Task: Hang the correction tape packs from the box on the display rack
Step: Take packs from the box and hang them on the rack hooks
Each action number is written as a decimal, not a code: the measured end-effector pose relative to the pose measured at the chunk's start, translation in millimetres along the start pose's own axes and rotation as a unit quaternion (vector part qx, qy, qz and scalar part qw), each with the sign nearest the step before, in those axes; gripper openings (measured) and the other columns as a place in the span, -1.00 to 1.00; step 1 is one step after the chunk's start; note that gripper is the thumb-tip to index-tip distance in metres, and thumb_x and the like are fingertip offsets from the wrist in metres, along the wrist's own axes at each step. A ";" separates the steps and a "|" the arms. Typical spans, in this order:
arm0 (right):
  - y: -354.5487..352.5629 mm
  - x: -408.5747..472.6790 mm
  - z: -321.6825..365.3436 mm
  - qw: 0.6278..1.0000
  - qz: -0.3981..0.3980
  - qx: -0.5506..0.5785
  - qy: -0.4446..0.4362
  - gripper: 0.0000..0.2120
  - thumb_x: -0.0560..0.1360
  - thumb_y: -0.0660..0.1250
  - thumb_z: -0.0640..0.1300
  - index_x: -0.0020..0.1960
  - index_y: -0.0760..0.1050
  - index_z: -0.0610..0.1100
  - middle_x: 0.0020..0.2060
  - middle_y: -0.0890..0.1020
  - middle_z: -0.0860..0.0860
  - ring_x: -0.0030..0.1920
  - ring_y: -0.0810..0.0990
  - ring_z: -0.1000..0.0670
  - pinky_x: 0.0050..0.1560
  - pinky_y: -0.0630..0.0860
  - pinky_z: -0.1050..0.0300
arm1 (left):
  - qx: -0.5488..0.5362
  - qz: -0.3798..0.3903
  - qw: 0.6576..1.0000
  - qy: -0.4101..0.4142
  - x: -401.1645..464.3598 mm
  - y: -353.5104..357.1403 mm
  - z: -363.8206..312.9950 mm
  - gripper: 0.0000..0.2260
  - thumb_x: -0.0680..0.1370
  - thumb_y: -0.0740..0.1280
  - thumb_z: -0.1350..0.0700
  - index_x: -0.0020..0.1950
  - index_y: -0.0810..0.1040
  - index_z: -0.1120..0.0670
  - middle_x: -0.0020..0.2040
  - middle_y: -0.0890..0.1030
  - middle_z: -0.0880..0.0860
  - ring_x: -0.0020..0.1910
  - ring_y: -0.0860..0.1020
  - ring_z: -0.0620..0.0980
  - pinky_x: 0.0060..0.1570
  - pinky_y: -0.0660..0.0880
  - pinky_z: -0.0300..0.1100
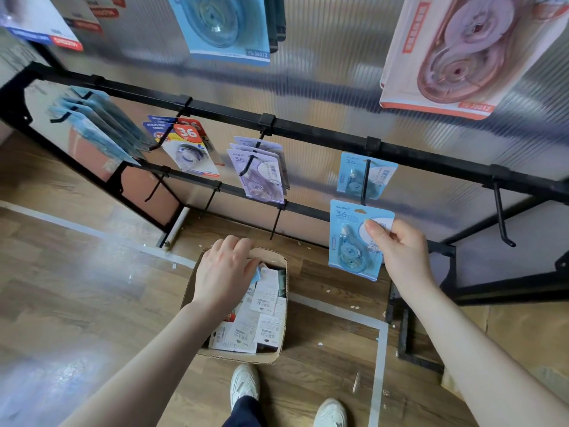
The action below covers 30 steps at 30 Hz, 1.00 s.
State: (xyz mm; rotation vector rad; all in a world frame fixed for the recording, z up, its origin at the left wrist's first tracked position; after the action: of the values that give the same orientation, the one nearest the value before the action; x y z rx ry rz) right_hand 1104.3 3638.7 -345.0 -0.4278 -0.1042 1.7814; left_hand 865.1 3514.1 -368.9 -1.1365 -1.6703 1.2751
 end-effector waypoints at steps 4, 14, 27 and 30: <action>-4.8 -1.3 2.8 0.998 -0.051 -0.006 -0.024 -0.89 0.54 0.31 -0.13 -0.11 0.49 -0.17 -0.19 0.58 0.18 -0.23 0.55 0.36 -0.39 0.40 0.38 | -0.007 0.012 1.000 0.002 -0.2 2.4 2.9 -0.82 0.45 0.45 0.13 0.01 0.60 0.15 -0.07 0.62 0.13 -0.11 0.58 0.19 -0.21 0.52 0.00; -1.0 27.4 9.9 0.997 -0.061 -0.033 -0.039 -0.83 0.55 0.29 -0.18 0.11 0.52 -0.22 0.04 0.61 -0.04 0.05 0.57 0.05 -0.33 0.44 0.32 | -0.009 0.021 1.000 0.001 -0.1 7.5 1.3 -0.82 0.48 0.43 0.11 0.02 0.59 0.14 -0.05 0.61 0.11 -0.10 0.57 0.16 -0.20 0.48 -0.04; -3.5 54.6 16.9 0.991 -0.079 -0.092 -0.059 -0.78 0.56 0.28 -0.13 0.16 0.51 -0.19 0.11 0.62 -0.10 0.14 0.58 -0.06 -0.20 0.55 0.14 | -0.013 0.026 0.999 -0.025 -2.5 4.0 13.3 -0.80 0.49 0.42 0.10 0.06 0.58 0.14 0.03 0.61 0.11 -0.03 0.57 0.16 -0.10 0.50 -0.02; -5.2 51.6 17.3 0.986 -0.095 -0.116 -0.074 -0.77 0.56 0.28 -0.11 0.16 0.51 -0.20 0.09 0.63 -0.12 0.10 0.60 -0.08 -0.29 0.48 0.22 | -0.017 0.025 0.999 -0.035 -4.4 -0.8 12.9 -0.78 0.52 0.38 0.08 0.12 0.56 0.14 0.07 0.60 0.11 0.03 0.55 0.17 -0.05 0.48 -0.02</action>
State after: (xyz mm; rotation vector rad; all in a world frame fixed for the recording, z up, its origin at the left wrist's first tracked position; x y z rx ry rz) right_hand 1093.3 3691.9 -339.3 -0.4361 -0.4456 1.6171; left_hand 854.6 3505.7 -371.3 -1.1715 -1.7306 1.3359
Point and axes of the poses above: each hand's wrist, its own x-axis towards the middle knuckle, its own y-axis out of the palm, z = x × y, the point moved 6 cm from there along x, towards the middle knuckle
